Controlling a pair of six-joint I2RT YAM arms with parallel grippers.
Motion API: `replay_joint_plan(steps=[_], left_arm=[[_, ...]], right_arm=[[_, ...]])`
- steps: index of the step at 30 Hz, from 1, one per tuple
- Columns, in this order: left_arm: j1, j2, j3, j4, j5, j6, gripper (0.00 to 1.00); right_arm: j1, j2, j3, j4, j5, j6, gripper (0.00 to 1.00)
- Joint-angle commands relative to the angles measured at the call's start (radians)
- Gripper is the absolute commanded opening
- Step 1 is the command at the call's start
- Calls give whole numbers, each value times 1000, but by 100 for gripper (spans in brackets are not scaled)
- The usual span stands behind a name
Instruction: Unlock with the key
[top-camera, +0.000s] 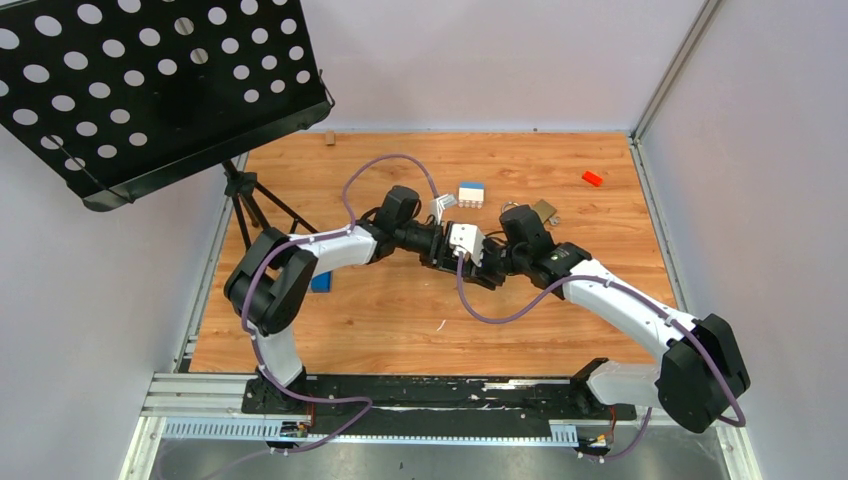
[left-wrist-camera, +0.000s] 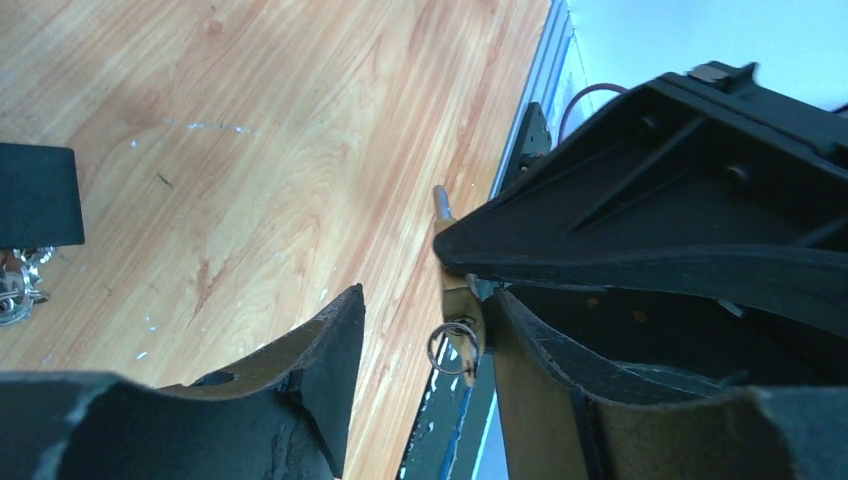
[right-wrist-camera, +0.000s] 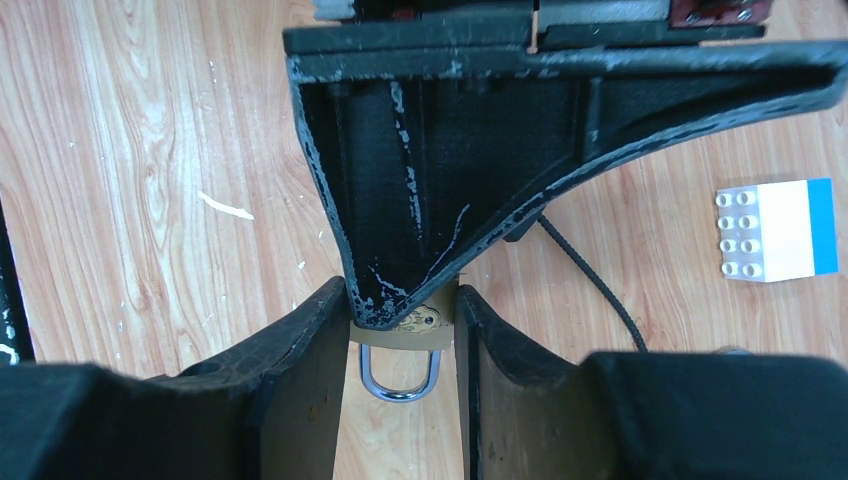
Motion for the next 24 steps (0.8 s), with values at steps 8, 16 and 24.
replay_joint_plan(steps=[8,16,24], left_arm=[[-21,52,39,81,40,-69,25],[-14,50,40,102,59,-40,0],[4,-4,58,-27,35,160,0]], right_arm=[[7,-15,18,45,19,15,1],[2,-8,28,22,63,23,37],[-87,-7,50,-38,-5,44,75]])
